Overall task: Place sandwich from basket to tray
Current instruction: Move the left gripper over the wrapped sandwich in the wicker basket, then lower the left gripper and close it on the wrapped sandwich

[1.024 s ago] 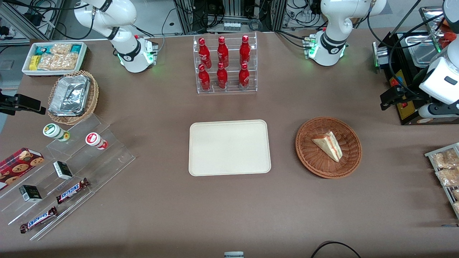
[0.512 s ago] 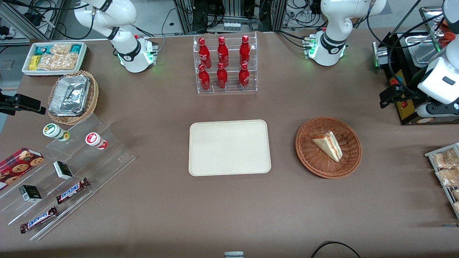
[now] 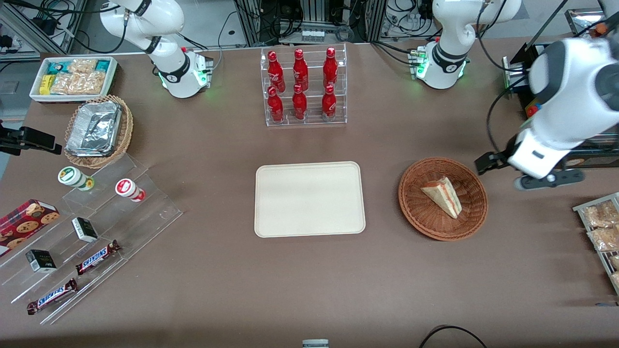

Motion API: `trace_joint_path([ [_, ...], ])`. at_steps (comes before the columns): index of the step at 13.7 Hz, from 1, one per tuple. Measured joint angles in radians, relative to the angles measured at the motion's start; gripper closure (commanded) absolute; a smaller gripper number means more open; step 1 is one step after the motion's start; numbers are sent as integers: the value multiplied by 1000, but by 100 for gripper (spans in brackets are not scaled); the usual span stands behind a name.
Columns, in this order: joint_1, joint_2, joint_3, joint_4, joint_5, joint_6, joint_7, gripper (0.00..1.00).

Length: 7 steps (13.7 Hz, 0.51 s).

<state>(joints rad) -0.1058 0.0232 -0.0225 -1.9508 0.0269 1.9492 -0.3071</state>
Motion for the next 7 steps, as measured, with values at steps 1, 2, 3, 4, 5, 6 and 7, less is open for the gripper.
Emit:
trace_joint_path([
  [1,-10,-1,-2,-52,1,63,-73,0],
  [2,-16,-1,-3,-96,1,118,-149,0],
  [3,-19,-2,-3,-136,2,169,-219,0],
  [4,-21,-3,-4,-172,2,212,-281,0],
  [5,-23,-4,-4,-202,2,250,-342,0],
  [6,-26,-3,-5,-225,2,279,-396,0],
  [7,-31,-3,-6,-244,2,302,-441,0],
])
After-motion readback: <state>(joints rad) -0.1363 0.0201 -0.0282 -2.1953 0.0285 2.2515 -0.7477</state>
